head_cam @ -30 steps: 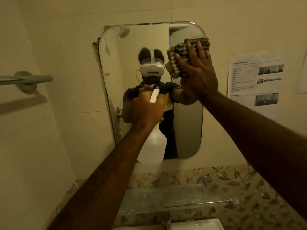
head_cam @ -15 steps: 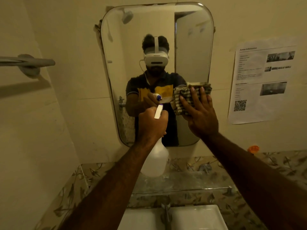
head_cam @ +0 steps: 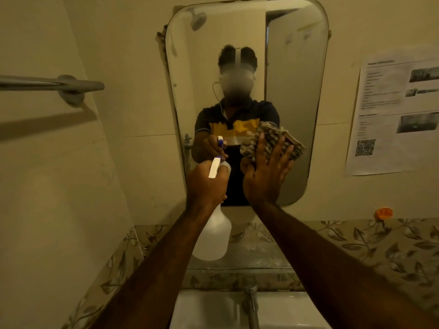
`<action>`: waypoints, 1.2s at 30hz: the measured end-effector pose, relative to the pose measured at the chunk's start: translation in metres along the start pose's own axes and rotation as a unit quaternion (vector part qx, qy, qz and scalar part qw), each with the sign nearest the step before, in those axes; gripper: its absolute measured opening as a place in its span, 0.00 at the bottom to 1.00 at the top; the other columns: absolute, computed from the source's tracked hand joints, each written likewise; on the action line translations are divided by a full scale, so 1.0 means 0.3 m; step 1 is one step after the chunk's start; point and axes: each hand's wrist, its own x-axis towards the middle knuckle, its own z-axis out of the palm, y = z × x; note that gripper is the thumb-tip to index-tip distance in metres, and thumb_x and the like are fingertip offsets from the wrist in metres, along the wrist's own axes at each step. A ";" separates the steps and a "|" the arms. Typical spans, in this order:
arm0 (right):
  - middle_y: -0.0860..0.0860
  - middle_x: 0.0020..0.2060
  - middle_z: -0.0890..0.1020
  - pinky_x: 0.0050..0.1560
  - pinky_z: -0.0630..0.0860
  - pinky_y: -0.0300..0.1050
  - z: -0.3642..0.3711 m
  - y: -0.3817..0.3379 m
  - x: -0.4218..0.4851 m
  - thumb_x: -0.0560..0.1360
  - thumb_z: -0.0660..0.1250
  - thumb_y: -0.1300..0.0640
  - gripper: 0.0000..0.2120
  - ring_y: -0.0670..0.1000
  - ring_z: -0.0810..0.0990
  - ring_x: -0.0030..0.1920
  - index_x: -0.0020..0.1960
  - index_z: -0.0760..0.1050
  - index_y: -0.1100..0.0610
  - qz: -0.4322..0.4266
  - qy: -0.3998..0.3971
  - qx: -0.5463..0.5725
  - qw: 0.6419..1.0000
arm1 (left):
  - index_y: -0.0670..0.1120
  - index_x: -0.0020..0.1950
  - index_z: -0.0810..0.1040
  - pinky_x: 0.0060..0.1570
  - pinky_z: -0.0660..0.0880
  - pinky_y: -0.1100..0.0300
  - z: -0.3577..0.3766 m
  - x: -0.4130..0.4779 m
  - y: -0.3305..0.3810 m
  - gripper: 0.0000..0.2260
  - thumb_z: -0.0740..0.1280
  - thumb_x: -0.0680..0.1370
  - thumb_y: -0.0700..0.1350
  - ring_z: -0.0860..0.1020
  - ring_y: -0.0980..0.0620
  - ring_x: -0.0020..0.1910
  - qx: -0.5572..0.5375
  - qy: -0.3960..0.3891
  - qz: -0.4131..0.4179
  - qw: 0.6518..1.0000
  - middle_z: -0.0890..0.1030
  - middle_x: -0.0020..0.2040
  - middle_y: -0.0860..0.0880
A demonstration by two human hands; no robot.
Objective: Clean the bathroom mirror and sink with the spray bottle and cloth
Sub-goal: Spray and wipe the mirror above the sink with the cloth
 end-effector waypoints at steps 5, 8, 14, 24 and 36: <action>0.54 0.83 0.49 0.79 0.42 0.68 0.047 0.014 -0.097 0.82 0.59 0.46 0.30 0.62 0.42 0.82 0.82 0.55 0.42 -0.251 -0.081 -0.039 0.964 | 0.49 0.44 0.75 0.22 0.74 0.68 -0.020 -0.005 -0.045 0.06 0.64 0.80 0.47 0.81 0.50 0.28 -0.003 0.000 -0.010 1.000 0.78 0.33 0.51; 0.53 0.83 0.54 0.78 0.51 0.69 0.058 0.096 -0.138 0.82 0.61 0.48 0.30 0.61 0.47 0.82 0.81 0.56 0.42 -0.325 -0.097 -0.071 0.938 | 0.51 0.46 0.74 0.26 0.78 0.62 -0.006 -0.018 -0.064 0.04 0.64 0.80 0.48 0.82 0.48 0.31 0.000 -0.007 -0.015 1.000 0.80 0.35 0.50; 0.53 0.83 0.53 0.79 0.50 0.67 0.021 0.278 -0.209 0.80 0.62 0.53 0.31 0.60 0.46 0.82 0.81 0.57 0.44 -0.263 -0.094 -0.104 0.955 | 0.48 0.43 0.75 0.30 0.82 0.55 0.033 -0.064 -0.090 0.06 0.65 0.80 0.46 0.81 0.47 0.31 0.000 -0.026 -0.036 0.999 0.77 0.32 0.49; 0.58 0.83 0.46 0.75 0.47 0.76 0.050 0.156 -0.196 0.80 0.60 0.52 0.34 0.66 0.43 0.81 0.83 0.52 0.47 0.174 0.019 0.091 0.980 | 0.46 0.41 0.76 0.35 0.83 0.47 0.033 -0.099 -0.137 0.08 0.65 0.79 0.47 0.82 0.47 0.32 0.027 -0.035 -0.056 0.997 0.80 0.33 0.45; 0.59 0.82 0.50 0.74 0.47 0.77 0.017 -0.166 0.118 0.78 0.56 0.46 0.33 0.68 0.45 0.81 0.82 0.53 0.43 0.134 0.091 0.053 0.985 | 0.45 0.48 0.78 0.26 0.78 0.63 -0.130 0.022 -0.108 0.07 0.65 0.80 0.48 0.81 0.51 0.28 0.032 0.012 -0.029 0.999 0.81 0.35 0.47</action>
